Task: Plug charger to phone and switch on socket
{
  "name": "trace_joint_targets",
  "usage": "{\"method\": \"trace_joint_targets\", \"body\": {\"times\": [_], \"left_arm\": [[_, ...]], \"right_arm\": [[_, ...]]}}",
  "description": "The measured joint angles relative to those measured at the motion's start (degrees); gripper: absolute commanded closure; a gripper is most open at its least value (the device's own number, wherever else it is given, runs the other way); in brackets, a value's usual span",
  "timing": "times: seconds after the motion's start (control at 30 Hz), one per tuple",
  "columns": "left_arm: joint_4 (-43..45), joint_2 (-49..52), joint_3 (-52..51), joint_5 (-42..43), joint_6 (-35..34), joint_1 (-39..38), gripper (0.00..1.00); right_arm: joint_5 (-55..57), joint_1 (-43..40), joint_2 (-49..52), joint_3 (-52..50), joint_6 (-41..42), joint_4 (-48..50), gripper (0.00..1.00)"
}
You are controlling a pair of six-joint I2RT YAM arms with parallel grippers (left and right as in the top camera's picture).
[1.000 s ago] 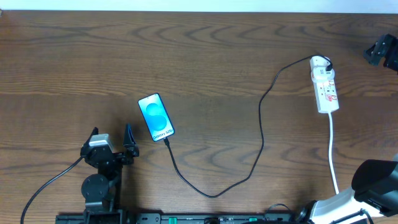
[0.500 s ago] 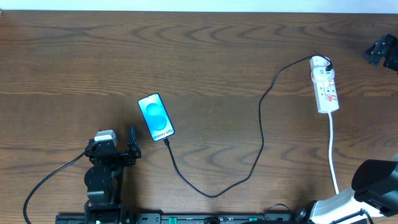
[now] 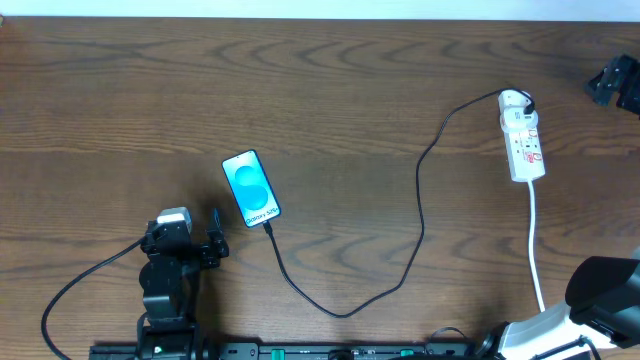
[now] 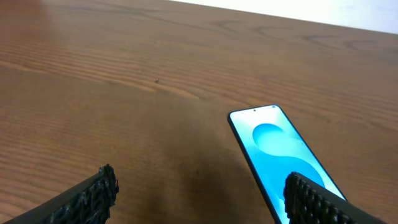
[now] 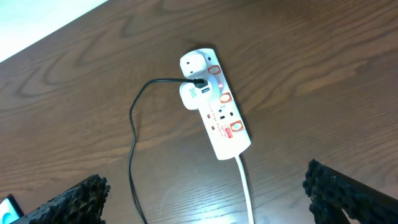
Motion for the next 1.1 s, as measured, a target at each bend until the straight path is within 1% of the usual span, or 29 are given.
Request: {"method": "trace_joint_targets", "body": {"times": [0.7,0.8,0.83,0.9,1.0,1.03,1.07,1.1], "left_arm": [[-0.04,0.33,0.0,0.0,0.0,0.0,0.13],[-0.04,0.33,0.0,0.0,0.0,0.0,0.13],[-0.07,0.33,0.0,0.0,0.0,0.0,0.12],[-0.04,0.33,0.0,0.0,0.0,0.0,0.13],[-0.04,0.33,0.02,0.0,0.0,0.0,0.13],[-0.07,0.35,0.07,0.0,0.0,0.0,0.12],[-0.13,0.35,0.11,0.0,0.0,0.0,0.12],[-0.15,0.35,0.11,0.0,0.0,0.0,0.13]], "right_arm": [[0.63,0.0,-0.02,-0.07,-0.07,0.87,0.01],[0.85,0.11,-0.79,-1.46,-0.15,3.41,0.01],[1.03,0.26,-2.12,-3.8,-0.24,6.4,0.01],[1.07,0.59,-3.63,-6.19,-0.22,8.15,0.01],[1.25,1.79,-7.93,-12.81,-0.22,13.97,0.01],[1.27,2.51,-9.62,-15.39,-0.22,16.57,0.01],[1.27,3.78,-12.17,-19.56,-0.28,21.16,0.01],[1.18,4.33,-13.11,-21.14,-0.28,22.47,0.01]]}}
